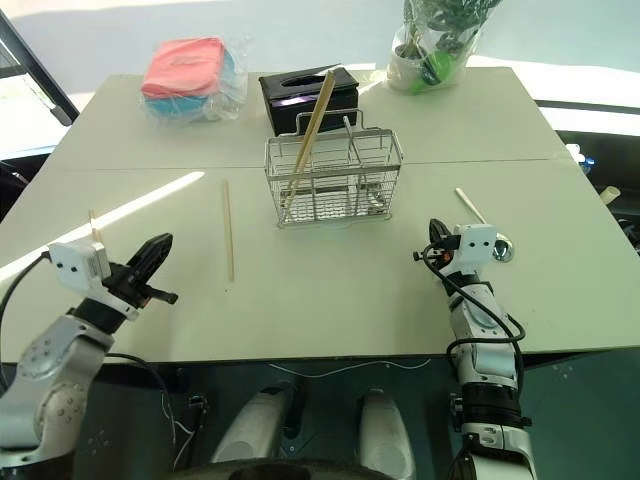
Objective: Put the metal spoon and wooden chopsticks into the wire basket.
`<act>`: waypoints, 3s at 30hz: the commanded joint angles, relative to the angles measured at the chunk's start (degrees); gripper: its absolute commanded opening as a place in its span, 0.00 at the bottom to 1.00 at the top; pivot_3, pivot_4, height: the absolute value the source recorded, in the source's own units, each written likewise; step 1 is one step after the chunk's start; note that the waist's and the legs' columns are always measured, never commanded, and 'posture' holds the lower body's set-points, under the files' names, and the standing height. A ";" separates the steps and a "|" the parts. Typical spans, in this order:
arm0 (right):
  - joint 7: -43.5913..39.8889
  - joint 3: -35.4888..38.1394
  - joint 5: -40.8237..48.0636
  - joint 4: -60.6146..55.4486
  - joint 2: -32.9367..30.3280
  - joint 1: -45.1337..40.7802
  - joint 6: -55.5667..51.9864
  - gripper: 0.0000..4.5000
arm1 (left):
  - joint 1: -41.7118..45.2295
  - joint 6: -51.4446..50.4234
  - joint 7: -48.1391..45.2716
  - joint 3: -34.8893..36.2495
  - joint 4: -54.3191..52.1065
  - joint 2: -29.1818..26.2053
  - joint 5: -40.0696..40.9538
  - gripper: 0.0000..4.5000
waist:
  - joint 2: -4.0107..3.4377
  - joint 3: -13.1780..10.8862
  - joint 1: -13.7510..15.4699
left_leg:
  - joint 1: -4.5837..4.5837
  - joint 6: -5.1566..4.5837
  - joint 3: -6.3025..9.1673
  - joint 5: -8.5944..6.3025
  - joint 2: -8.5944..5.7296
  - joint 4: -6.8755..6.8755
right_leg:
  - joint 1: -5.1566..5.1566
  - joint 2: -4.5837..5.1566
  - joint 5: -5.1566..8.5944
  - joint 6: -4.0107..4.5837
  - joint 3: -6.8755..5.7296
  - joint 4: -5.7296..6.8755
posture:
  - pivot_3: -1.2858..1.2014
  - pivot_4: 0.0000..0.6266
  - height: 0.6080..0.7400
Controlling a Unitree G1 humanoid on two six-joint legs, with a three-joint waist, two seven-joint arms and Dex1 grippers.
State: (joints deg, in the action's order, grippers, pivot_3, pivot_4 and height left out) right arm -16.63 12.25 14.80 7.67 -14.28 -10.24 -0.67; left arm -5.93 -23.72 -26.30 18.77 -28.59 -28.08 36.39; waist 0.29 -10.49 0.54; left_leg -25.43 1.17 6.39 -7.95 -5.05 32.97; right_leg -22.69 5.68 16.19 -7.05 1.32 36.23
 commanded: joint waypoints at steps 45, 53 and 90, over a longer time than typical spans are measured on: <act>-14.11 3.32 5.76 6.64 -28.97 -21.55 -46.02 0.99 | 28.76 -6.78 -29.18 -18.29 16.34 -2.59 0.05 0.00 | -0.17 -0.12 -1.16 | -0.16 -0.17 -0.07 0.11 -0.02 0.04 | 0.08 0.12 -0.03 -0.02 0.04 -0.07 | 0.52 0.24 1.00; -17.75 2.01 3.00 22.10 -30.26 -27.56 -37.78 0.99 | 27.00 -7.16 -26.26 -16.25 14.44 -2.38 0.80 0.00 | -0.17 -0.12 -1.33 | -0.12 -0.18 -0.09 0.12 0.00 0.05 | 0.10 -0.04 -0.04 -0.05 0.06 -0.05 | 0.52 0.24 1.00; -24.80 -2.32 -1.33 28.69 -28.08 -28.07 -34.54 0.03 | 25.01 -6.42 -19.41 -11.59 10.28 -1.31 2.37 0.00 | -0.15 -0.11 -1.36 | 0.01 -0.17 -0.08 0.12 0.00 0.11 | 0.23 -0.08 -0.05 -0.05 0.07 -0.03 | 0.52 0.24 1.00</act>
State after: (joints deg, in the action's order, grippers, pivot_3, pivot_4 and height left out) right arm -41.00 9.52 13.47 36.29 -41.65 -37.92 -35.28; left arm 19.42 -31.47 -45.81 5.62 -16.04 -29.23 38.02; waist 0.13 -10.60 -0.82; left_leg -25.42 1.00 6.30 -7.83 -5.04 33.08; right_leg -22.45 5.60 16.14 -7.11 1.39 36.20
